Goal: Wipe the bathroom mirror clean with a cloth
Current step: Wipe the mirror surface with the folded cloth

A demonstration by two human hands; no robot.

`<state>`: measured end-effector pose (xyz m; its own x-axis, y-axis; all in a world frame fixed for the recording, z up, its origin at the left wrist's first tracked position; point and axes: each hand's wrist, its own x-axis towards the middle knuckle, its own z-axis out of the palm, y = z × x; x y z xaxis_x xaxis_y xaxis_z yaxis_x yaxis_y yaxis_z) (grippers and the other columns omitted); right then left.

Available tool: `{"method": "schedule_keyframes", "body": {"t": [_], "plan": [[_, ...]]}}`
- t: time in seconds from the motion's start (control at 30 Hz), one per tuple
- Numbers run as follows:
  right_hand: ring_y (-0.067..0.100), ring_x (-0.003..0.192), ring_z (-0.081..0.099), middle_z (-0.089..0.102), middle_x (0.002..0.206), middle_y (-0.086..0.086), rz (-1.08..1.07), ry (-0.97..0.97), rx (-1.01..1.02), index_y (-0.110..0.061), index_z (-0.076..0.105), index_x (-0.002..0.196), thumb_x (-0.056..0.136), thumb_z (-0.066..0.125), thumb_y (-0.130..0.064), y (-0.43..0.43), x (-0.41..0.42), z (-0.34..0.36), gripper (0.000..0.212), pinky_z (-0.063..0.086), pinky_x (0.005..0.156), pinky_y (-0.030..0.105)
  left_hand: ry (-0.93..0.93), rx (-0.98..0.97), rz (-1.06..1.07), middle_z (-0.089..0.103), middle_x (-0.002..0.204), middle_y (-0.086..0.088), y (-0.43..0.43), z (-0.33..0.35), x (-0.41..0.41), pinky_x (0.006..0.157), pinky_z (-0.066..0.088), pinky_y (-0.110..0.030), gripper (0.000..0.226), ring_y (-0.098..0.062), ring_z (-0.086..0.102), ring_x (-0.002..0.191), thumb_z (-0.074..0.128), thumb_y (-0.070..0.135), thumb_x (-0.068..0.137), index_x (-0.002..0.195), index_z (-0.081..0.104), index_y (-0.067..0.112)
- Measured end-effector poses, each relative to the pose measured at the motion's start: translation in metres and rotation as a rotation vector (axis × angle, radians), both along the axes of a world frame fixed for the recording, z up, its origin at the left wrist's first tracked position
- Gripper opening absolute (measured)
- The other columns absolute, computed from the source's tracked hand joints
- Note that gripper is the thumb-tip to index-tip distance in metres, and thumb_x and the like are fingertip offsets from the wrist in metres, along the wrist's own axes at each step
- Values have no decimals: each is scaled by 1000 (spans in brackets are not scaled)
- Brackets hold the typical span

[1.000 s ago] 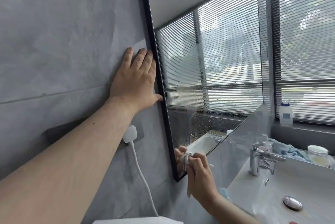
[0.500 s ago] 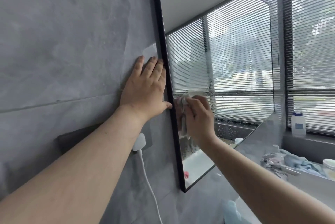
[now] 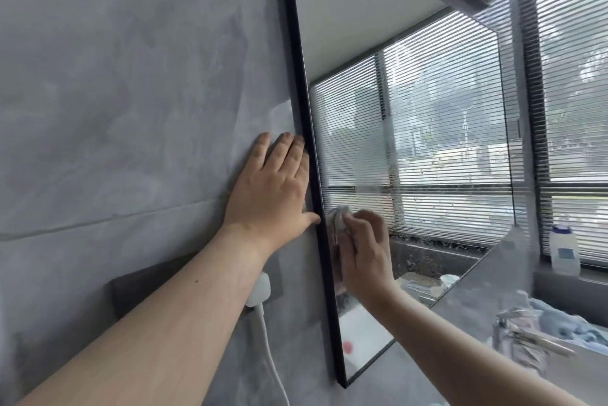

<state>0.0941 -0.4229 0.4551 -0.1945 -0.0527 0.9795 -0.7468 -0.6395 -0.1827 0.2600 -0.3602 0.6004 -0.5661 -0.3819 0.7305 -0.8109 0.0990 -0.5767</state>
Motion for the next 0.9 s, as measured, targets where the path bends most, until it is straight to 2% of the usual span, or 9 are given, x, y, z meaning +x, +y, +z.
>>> {"method": "schedule_keyframes", "body": {"t": [0.1, 0.23, 0.3, 0.4, 0.53, 0.6, 0.8, 0.9], "plan": [[27, 104, 53, 46, 122, 5, -18, 62, -4, -15, 53, 116, 105, 40, -31, 6, 0, -49, 24, 49, 88, 43, 1, 0, -1, 20, 163, -13, 1, 0, 0, 122, 0, -52, 108, -28, 12, 152, 44, 80, 79, 154, 24, 5], [19, 101, 53, 47, 122, 5, -25, 200, -17, -13, 53, 121, 103, 45, -25, 13, 1, -112, 23, 50, 87, 36, -1, 0, 0, 26, 161, -13, 1, 0, 0, 122, 4, -52, 107, -28, 17, 151, 46, 79, 77, 152, 30, 5], [17, 101, 55, 49, 122, 3, -33, 177, -22, -13, 54, 119, 102, 47, -27, 15, 2, -135, 23, 52, 86, 32, 3, -2, 9, 30, 159, -13, 2, 0, 0, 122, 5, -52, 106, -29, 21, 150, 49, 79, 76, 150, 35, 5], [19, 105, 58, 53, 125, 5, -49, 172, -15, -14, 54, 119, 102, 49, -26, 17, 4, -151, 21, 53, 87, 32, 1, 5, 26, 28, 160, -13, 5, 1, -1, 123, 4, -52, 107, -28, 19, 150, 46, 80, 76, 152, 32, 5], [26, 99, 61, 50, 126, 8, -42, 239, -24, -10, 52, 117, 101, 47, -20, 13, 1, -138, 20, 50, 93, 32, 3, -5, 30, 30, 159, -13, 5, 1, -2, 123, 5, -52, 107, -28, 21, 150, 49, 80, 76, 151, 34, 5], [26, 100, 58, 48, 124, 8, -24, 252, -25, -11, 52, 118, 101, 45, -20, 11, -1, -122, 21, 50, 91, 36, 2, -14, 28, 33, 158, -14, 3, 0, -1, 122, 8, -52, 106, -29, 24, 149, 52, 79, 75, 149, 38, 4], [26, 99, 52, 49, 119, 7, -15, 114, -74, -13, 52, 116, 103, 40, -27, 5, 9, -39, 23, 44, 92, 34, 8, -23, 8, 39, 154, -16, 2, -1, -1, 122, 11, -52, 105, -31, 30, 146, 59, 76, 71, 145, 43, 2], [27, 99, 50, 55, 114, 12, -16, 37, -83, -13, 52, 114, 100, 45, -22, 3, 15, -3, 18, 42, 92, 33, 7, -30, 13, 39, 154, -16, 2, -1, -1, 122, 11, -52, 105, -31, 29, 146, 57, 76, 72, 145, 42, 2]]}}
